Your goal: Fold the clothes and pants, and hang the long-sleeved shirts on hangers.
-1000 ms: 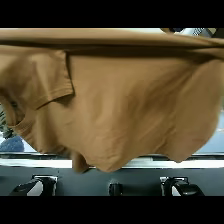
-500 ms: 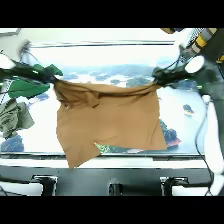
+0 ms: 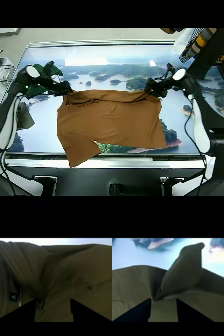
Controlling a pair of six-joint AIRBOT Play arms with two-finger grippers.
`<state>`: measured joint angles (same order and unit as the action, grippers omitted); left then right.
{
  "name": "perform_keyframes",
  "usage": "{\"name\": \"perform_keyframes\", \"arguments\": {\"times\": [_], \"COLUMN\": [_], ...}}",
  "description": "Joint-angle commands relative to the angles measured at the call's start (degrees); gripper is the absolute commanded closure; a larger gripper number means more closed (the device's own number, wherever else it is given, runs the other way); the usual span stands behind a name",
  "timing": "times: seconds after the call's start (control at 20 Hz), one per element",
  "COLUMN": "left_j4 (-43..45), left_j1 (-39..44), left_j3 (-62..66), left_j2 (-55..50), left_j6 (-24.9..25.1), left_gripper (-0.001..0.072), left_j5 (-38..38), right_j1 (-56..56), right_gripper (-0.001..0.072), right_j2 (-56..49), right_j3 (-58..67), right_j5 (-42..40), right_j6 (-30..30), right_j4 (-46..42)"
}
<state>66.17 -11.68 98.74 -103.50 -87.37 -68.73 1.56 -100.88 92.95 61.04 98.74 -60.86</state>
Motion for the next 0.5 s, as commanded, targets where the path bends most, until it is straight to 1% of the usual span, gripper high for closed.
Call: {"name": "perform_keyframes", "arguments": {"times": [0.0, 0.1, 0.15, 0.2, 0.3, 0.35, 0.4, 0.45], "left_j4": [0.0, -0.1, -0.4, -0.4, -0.4, -0.3, -0.4, -0.4], "left_j1": [-4.7, -8.2, -10.1, -11.7, -14.2, -15.1, -15.9, -16.4], "left_j3": [0.0, -0.3, -1.3, -2.9, -7.2, -9.4, -11.6, -13.4], "left_j2": [4.1, 7.1, 8.8, 10.7, 14.3, 15.6, 16.9, 17.6], "left_j6": [3.5, 4.7, 2.4, 1.5, 1.7, 1.7, 1.7, 1.7], "left_gripper": [0.0223, 0.0225, 0.0228, 0.0228, 0.0228, 0.0229, 0.023, 0.023], "left_j5": [-4.3, -9.3, -9.5, -9.5, -9.5, -9.5, -9.5, -9.4], "right_j1": [5.8, 11.5, 14.4, 17.3, 22.2, 23.9, 25.2, 26.1], "right_gripper": [0.0332, 0.0337, 0.0337, 0.0336, 0.0334, 0.0323, 0.029, 0.0292], "right_j2": [5.6, 10.2, 12.4, 14.8, 19.9, 22.1, 23.8, 25.2], "right_j3": [0.0, -0.4, -2.0, -5.4, -15.7, -21.8, -27.3, -32.6], "right_j5": [9.9, 18.2, 22.5, 23.5, 23.6, 24.0, 23.9, 23.5], "right_j6": [-9.2, -17.0, -21.4, -22.1, -23.6, -24.4, -24.5, -25.4], "right_j4": [0.8, 0.0, 0.0, 0.7, 1.1, 0.2, -0.4, -1.1]}}
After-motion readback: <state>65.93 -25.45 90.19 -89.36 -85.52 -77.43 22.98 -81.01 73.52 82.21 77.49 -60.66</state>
